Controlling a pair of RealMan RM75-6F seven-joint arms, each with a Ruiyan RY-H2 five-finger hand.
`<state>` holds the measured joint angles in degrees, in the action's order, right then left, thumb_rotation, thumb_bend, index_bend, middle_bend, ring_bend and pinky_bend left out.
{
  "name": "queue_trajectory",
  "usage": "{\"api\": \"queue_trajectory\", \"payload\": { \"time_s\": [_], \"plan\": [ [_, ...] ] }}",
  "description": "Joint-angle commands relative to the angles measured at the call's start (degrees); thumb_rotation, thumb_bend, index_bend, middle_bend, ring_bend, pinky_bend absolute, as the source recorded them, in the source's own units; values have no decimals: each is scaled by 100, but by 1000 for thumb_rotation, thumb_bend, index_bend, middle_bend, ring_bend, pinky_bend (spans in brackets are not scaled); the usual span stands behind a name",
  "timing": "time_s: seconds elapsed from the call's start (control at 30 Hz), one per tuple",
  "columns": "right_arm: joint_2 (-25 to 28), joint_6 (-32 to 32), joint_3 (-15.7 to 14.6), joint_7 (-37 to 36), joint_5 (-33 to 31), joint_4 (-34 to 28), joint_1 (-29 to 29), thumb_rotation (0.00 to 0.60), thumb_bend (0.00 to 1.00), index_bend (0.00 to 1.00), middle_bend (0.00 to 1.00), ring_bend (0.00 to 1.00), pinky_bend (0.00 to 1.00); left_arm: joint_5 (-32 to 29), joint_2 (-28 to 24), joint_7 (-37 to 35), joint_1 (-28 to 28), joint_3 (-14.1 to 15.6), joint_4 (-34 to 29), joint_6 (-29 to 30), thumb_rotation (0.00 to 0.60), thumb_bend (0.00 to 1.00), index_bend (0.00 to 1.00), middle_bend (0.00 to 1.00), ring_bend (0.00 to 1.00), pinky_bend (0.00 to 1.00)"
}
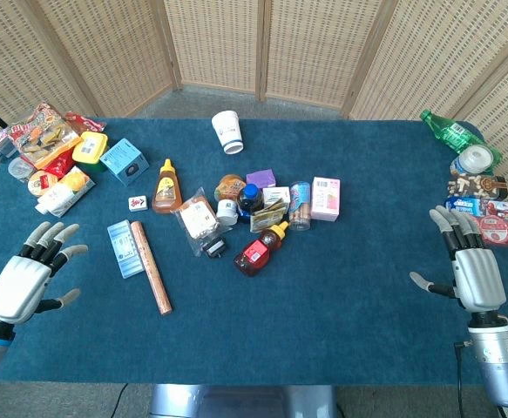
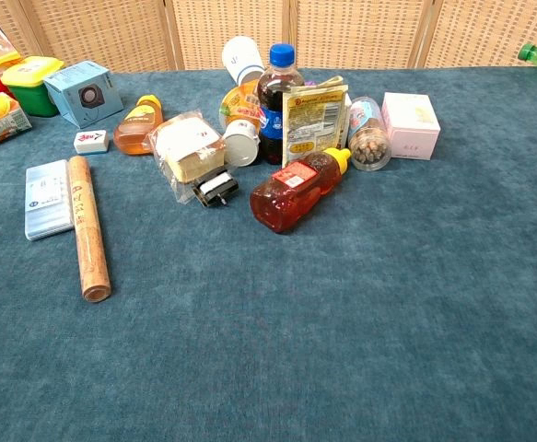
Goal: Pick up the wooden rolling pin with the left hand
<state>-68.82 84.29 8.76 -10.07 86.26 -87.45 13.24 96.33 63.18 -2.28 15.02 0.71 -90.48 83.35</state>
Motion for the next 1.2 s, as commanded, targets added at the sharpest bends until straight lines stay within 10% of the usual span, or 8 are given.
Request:
{"api": "queue_trajectory", "payload": {
  "time_s": [0.03, 0.37, 0.57, 1.2],
  "plan": [
    [3, 3, -3, -4, 6, -2, -2, 600, 0, 0, 0, 0, 0, 18, 6, 9, 4, 6, 8, -12, 600, 224, 274, 0, 0, 0],
    [17, 6, 12, -65, -21, -17, -10, 600, 0, 0, 0, 0, 0, 224, -81, -100, 144, 106, -94, -244, 600, 226, 253, 0, 0, 0],
    [21, -6, 12, -70, -40, -23, -15, 600, 0, 0, 0, 0, 0, 517, -341, -112, 440, 305, -58, -771, 600, 225, 80, 0, 0, 0],
    [31, -49, 26, -89, -99, -67, -18, 600, 0, 0, 0, 0, 0, 1242, -276, 130, 1815, 426, 173, -2412, 600, 219, 167, 0, 0, 102]
  ]
}}
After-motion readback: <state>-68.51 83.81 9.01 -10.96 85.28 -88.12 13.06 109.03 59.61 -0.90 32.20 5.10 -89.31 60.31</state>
